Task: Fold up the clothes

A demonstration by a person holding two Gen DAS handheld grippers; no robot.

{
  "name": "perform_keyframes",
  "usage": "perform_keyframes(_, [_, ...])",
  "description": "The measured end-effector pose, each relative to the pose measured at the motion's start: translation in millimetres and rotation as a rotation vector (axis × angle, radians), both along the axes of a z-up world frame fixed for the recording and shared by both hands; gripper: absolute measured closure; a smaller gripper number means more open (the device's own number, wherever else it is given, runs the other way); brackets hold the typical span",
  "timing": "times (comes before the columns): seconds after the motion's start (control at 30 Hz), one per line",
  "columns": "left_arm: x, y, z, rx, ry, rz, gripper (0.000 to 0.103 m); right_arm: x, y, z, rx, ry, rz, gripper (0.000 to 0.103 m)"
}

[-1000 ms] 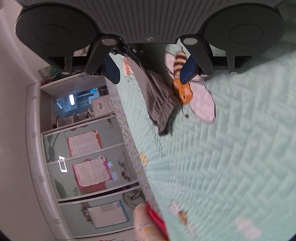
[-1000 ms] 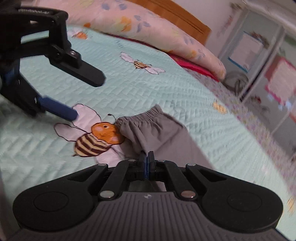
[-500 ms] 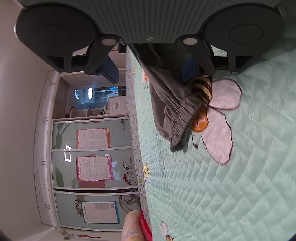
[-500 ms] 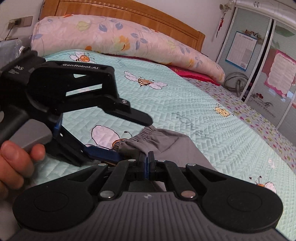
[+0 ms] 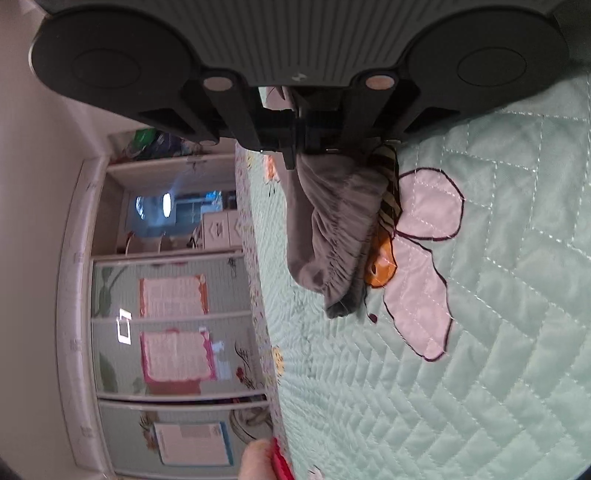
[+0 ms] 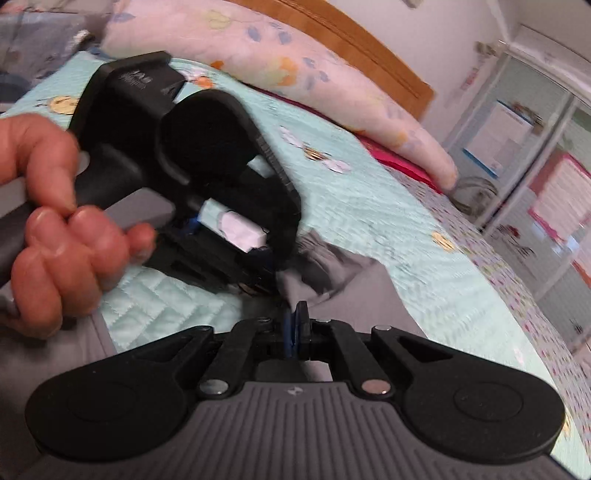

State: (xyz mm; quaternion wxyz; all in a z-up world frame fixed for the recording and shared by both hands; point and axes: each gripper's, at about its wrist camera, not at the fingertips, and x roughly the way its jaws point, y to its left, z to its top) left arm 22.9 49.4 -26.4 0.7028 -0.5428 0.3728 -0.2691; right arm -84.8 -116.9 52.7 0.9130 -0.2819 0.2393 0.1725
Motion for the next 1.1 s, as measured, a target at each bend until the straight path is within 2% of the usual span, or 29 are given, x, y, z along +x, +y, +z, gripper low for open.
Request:
perform_keyframes(0.1, [-2, -3, 12, 0.018, -0.058, -0.017, 0.102, -20, -10, 5, 0.027, -0.017, -0.077, 0.071])
perform_keyframes(0.13, [-2, -3, 15, 0.023, -0.072, -0.018, 0.102, -28, -14, 7, 0.035, -0.025, -0.103, 0.068])
perform_keyframes(0.33, [-9, -4, 26, 0.059, -0.096, -0.019, 0.102, -65, -40, -4, -0.076, -0.058, -0.269, 0.064])
perform_keyframes(0.43, [-14, -2, 32, 0.074, -0.108, -0.003, 0.102, -63, -41, -20, -0.183, -0.079, -0.266, 0.056])
perform_keyframes(0.67, [-18, 7, 40, 0.102, -0.111, 0.032, 0.102, -41, -48, -41, -0.341, -0.12, -0.213, 0.056])
perform_keyframes(0.77, [-17, 8, 44, 0.116, -0.107, 0.031, 0.102, -35, -57, -36, -0.358, -0.107, -0.242, 0.059])
perform_keyframes(0.8, [-14, 7, 49, 0.13, -0.113, 0.027, 0.102, -33, -62, -35, -0.363, -0.099, -0.251, 0.074])
perform_keyframes(0.83, [-11, 6, 53, 0.145, -0.12, 0.022, 0.102, -32, -66, -32, -0.365, -0.105, -0.26, 0.102])
perform_keyframes(1.03, [-5, 9, 97, 0.312, -0.218, -0.044, 0.102, -48, -70, 13, -0.251, -0.144, -0.281, 0.102])
perform_keyframes(1.1, [-3, 16, 111, 0.364, -0.208, -0.073, 0.102, -57, -63, 33, -0.21, -0.142, -0.265, 0.102])
